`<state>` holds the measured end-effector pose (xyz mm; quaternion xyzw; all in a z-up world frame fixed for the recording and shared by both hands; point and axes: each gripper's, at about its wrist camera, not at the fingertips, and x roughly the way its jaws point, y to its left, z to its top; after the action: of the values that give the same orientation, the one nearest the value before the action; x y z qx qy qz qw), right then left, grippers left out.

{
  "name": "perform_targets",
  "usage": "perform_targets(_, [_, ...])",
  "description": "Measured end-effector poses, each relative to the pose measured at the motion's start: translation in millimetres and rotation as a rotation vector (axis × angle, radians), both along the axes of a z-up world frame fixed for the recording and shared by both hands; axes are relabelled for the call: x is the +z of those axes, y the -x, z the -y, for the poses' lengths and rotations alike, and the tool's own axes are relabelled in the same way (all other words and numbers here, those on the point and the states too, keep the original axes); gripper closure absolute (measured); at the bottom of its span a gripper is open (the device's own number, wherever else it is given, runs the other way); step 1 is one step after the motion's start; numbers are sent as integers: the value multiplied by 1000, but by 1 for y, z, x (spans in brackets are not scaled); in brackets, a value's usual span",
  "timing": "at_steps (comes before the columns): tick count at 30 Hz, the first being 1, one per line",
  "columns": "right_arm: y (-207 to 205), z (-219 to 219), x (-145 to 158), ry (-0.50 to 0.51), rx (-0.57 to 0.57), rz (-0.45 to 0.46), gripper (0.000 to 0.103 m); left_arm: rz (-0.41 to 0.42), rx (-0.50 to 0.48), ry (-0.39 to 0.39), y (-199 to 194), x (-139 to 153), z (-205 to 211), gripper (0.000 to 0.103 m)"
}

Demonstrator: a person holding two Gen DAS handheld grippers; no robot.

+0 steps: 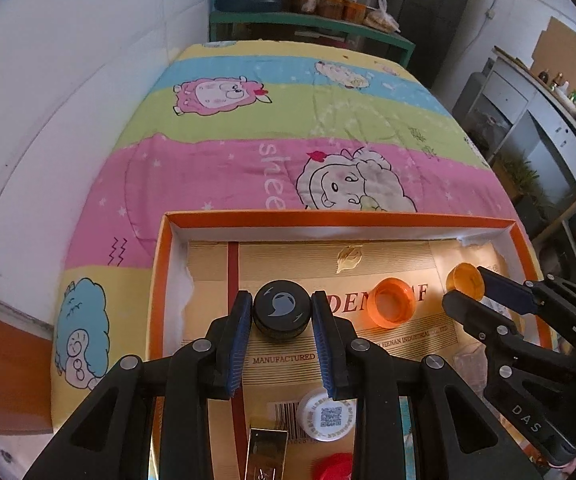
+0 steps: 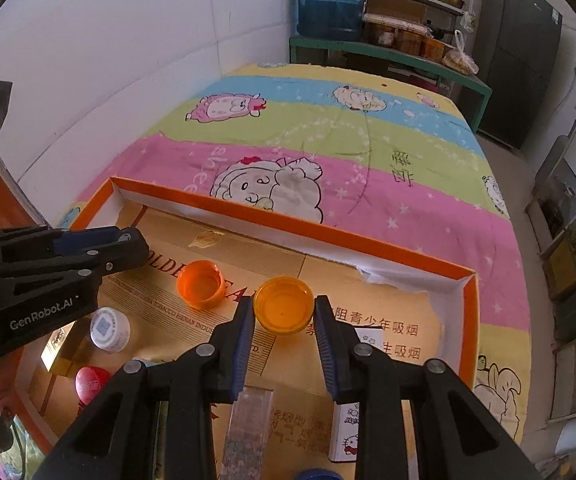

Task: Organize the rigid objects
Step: 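Lower both caps into the box and open both tools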

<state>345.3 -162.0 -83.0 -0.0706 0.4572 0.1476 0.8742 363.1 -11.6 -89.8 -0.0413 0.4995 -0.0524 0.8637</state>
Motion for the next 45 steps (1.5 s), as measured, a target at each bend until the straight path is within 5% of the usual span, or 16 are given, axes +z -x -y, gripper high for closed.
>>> perform_targets(21, [0,-3,-9,8,-4,-44,71,46,-43,10,12,1,5,59])
perform_targets(45, [72,9,39,-91,-130,119,66,186,-21,57,89,46,-10,59])
